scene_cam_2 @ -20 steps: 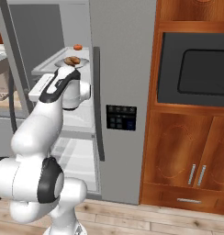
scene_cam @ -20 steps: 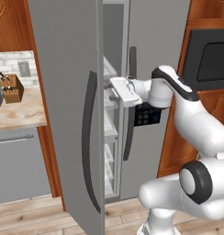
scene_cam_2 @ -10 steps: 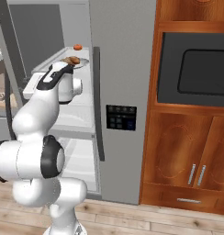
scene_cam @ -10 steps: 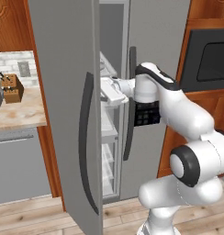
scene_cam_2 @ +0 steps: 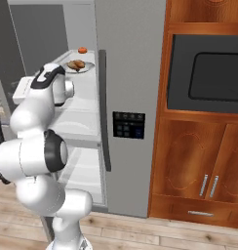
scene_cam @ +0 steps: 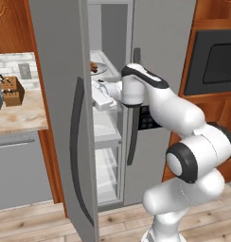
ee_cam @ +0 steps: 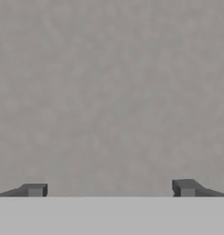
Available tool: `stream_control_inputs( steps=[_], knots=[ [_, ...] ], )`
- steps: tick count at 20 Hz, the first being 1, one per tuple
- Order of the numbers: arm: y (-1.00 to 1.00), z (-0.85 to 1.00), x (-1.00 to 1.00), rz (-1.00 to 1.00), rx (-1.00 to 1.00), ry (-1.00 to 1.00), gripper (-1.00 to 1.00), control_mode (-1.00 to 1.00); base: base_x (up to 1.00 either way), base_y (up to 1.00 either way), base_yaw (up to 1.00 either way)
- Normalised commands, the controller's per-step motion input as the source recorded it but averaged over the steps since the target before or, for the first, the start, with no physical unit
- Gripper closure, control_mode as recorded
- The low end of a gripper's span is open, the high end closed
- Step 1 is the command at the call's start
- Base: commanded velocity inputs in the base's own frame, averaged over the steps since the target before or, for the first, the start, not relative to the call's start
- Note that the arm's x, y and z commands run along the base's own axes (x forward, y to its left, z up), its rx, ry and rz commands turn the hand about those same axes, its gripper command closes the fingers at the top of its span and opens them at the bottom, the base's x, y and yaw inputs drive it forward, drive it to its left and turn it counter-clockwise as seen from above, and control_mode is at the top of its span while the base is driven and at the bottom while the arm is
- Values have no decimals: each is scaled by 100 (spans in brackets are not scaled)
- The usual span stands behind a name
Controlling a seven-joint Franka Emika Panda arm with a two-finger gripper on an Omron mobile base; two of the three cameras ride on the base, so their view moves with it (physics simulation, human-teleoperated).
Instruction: Retrieve the chicken drumstick from the fridge and place it on the saucepan with marinade on the stove.
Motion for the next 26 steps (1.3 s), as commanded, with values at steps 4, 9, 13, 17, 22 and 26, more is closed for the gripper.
stream_control_inputs(
  steps=[4,9,13,17,22,26],
  knots=[
    [52,0,-7,1,0,0,-100,-100,0,0,0],
    [51,0,-7,0,0,0,-100,-100,0,0,0],
    [34,0,-6,0,0,0,-100,-100,0,0,0],
    [22,0,0,0,0,0,-100,-100,0,0,0],
    [20,0,0,-1,0,0,-100,-100,0,0,0],
    [23,0,0,-1,0,0,-100,-100,0,0,0]
  ],
)
